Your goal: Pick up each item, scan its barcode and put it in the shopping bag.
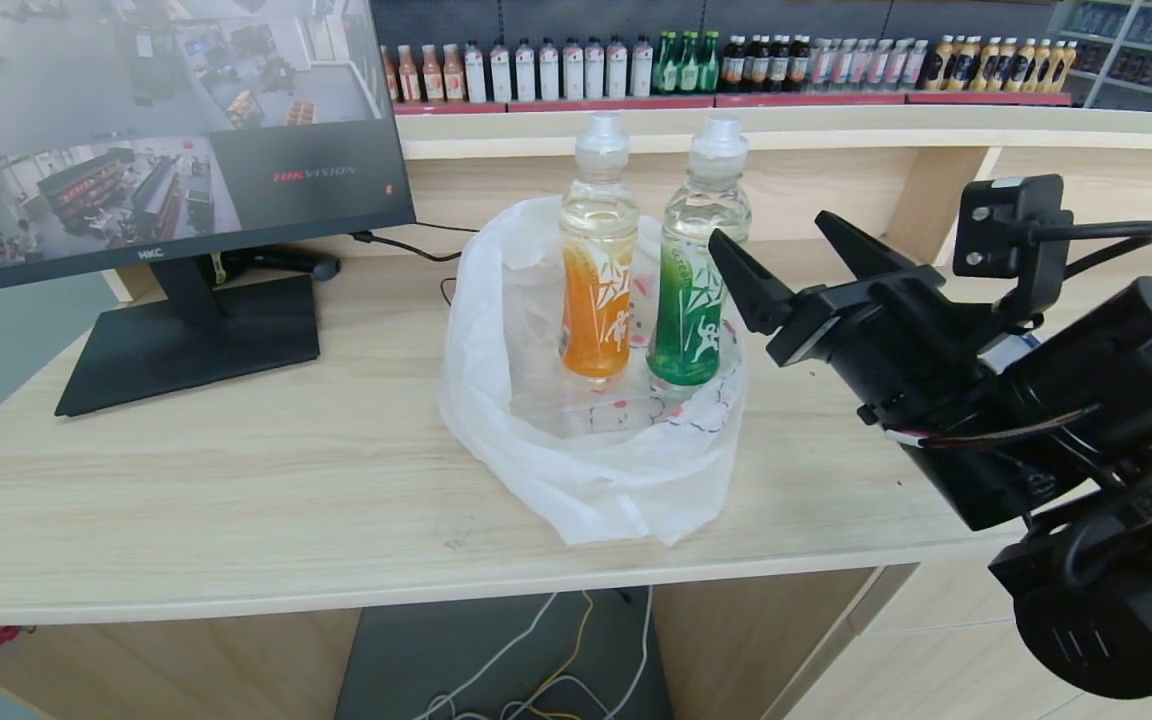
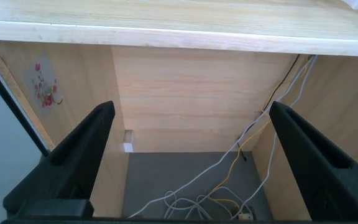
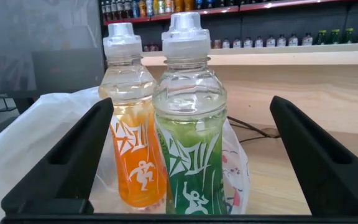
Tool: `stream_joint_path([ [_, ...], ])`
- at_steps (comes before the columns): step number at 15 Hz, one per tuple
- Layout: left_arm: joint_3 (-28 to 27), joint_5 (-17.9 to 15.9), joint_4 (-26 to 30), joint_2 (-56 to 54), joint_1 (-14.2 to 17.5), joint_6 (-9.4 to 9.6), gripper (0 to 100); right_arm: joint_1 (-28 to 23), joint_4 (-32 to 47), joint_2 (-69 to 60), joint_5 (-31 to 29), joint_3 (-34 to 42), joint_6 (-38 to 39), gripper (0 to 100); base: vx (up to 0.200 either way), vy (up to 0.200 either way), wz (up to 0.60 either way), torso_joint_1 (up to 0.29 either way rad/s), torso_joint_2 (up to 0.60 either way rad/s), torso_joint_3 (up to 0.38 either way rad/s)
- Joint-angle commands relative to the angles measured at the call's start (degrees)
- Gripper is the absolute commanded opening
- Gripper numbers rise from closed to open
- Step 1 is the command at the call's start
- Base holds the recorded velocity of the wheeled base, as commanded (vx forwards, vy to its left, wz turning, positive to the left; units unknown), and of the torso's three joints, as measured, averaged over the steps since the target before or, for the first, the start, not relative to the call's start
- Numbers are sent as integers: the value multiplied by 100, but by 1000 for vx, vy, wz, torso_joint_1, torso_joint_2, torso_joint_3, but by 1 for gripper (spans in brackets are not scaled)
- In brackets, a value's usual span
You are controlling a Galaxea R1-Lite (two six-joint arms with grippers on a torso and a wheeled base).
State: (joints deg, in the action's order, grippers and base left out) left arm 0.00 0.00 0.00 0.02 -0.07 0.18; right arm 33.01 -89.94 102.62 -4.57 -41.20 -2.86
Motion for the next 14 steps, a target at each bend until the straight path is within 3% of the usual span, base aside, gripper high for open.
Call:
stream_joint_path([
  [1, 0, 0, 0, -2, -1, -27, 100, 21, -6, -84, 0, 7, -12, 100, -200, 0, 0, 2, -2, 2],
  [3, 0, 0, 0, -2, -1, -18, 100, 39, -6, -84, 0, 7, -12, 100, -200, 0, 0, 5, 0, 2],
  [9, 0, 0, 0, -2, -1, 26, 100, 65, -6, -23, 0, -2, -12, 100, 0, 0, 0, 0, 0, 0],
  [14, 0, 0, 0, -2, -1, -36, 100, 83, -6, -58, 0, 7, -30, 100, 0, -200, 0, 2, 5, 1],
])
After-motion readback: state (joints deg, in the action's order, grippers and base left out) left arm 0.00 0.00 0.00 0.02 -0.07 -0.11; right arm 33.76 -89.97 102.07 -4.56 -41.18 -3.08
